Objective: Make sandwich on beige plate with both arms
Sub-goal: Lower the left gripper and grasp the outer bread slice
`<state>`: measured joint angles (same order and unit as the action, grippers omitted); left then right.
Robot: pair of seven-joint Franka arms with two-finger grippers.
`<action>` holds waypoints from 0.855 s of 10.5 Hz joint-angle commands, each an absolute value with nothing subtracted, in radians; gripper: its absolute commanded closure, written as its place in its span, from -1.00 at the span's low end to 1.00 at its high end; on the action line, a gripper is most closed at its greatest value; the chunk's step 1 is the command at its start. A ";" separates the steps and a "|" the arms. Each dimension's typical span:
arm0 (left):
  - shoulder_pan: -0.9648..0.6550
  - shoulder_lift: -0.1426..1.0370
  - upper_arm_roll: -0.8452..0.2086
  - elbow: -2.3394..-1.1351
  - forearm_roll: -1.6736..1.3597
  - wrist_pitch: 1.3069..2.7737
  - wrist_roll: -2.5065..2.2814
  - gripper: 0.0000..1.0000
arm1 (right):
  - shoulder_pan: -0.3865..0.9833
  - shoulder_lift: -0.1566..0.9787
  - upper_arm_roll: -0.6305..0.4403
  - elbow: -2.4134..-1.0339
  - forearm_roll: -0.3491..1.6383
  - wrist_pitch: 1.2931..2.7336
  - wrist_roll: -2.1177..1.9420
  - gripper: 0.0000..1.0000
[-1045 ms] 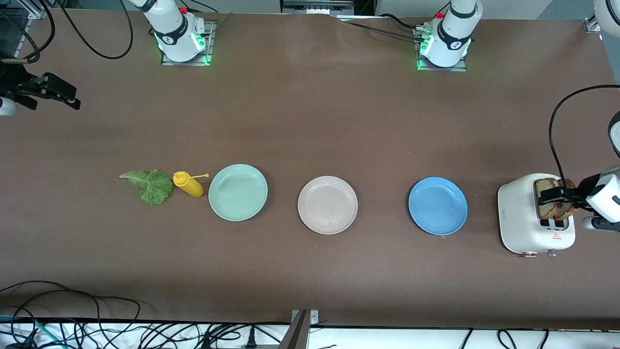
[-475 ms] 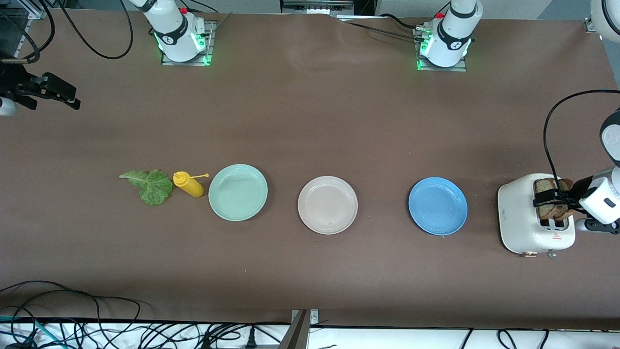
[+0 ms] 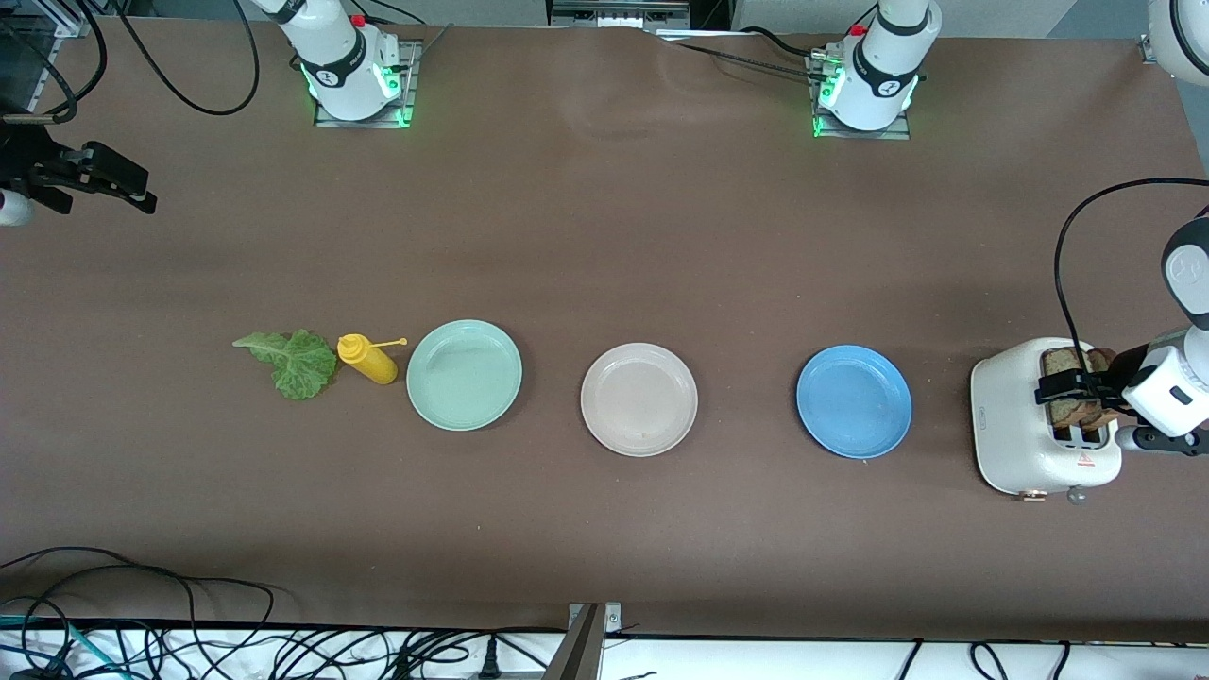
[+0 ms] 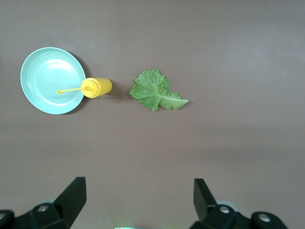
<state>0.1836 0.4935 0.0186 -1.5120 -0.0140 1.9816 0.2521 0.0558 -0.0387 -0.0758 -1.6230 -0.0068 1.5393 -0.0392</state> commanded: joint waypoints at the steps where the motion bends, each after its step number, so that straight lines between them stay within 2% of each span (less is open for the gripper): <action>1: 0.186 0.483 0.015 -1.540 -0.037 2.008 0.250 -0.80 | 0.058 -0.046 -0.080 -1.612 -0.006 1.522 -0.026 -1.00; 3: 0.186 0.483 0.015 -1.543 -0.037 2.005 0.264 -0.34 | 0.058 -0.046 -0.081 -1.612 -0.006 1.522 -0.026 -1.00; 5: 0.189 0.483 0.017 -1.537 -0.029 1.997 0.314 -0.02 | 0.058 -0.044 -0.083 -1.612 -0.006 1.522 -0.026 -1.00; 8: 0.193 0.482 0.017 -1.537 -0.020 1.997 0.397 0.08 | 0.058 -0.044 -0.083 -1.612 -0.006 1.522 -0.028 -1.00; 9: 0.195 0.482 0.018 -1.537 -0.020 1.997 0.416 0.19 | 0.058 -0.044 -0.084 -1.612 -0.006 1.522 -0.026 -1.00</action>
<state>0.1862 0.4929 0.0230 -1.5264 -0.0139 1.9917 0.3621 0.0558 -0.0387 -0.0797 -1.6230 -0.0068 1.5393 -0.0390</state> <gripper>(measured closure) 0.542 0.000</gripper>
